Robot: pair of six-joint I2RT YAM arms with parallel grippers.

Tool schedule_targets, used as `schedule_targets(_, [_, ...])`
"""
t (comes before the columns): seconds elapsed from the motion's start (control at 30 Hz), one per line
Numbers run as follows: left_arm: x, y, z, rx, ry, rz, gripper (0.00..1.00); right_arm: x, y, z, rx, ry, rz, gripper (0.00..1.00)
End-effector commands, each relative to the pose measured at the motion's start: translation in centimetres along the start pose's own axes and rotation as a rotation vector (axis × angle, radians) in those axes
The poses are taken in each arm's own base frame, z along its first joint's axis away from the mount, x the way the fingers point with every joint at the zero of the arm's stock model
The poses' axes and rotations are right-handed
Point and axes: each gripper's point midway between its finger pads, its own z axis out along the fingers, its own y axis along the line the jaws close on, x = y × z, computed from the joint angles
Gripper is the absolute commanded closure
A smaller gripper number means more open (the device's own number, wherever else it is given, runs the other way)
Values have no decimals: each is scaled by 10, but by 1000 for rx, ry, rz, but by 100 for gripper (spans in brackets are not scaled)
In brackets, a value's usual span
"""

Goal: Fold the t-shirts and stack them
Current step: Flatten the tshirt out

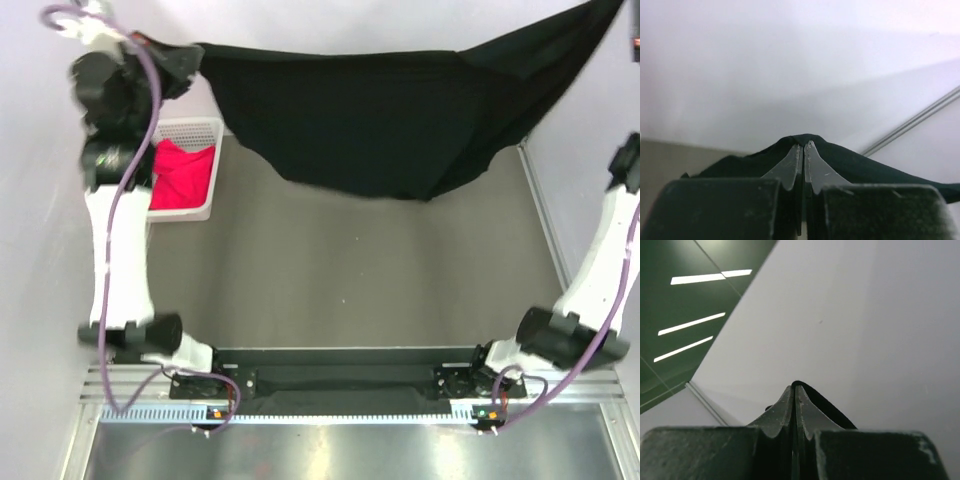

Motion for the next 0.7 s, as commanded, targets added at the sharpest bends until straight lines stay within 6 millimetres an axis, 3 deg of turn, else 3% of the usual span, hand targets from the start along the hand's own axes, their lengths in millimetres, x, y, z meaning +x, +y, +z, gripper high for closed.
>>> schedule_targets(0.0, [-86,-74,-85,123,-300,146,100,-52,140,-55,-223,-177,-193,100])
schedule_targets(0.2, [-123,-100,-162,95,-476,225,100,-61,213,-97,-277,-246,-352,100])
schedule_targets(0.33, [-131,-107,-187,100,-539,230,100,-68,254,-116,-328,-306,-420,100])
schedule_targets(0.4, [-128,-102,-182,90,-534,231,100,-73,263,-119,-351,-340,-428,100])
schedule_targets(0.53, [-132,-89,-159,73,-569,217,100,-81,255,-109,-372,-370,-401,100])
schedule_targets(0.63, [-126,-76,-123,81,-551,190,100,-88,239,-93,-375,-380,-405,100])
schedule_targets(0.67, [-125,-71,-104,92,-548,184,100,-92,223,-82,-351,-382,-406,100])
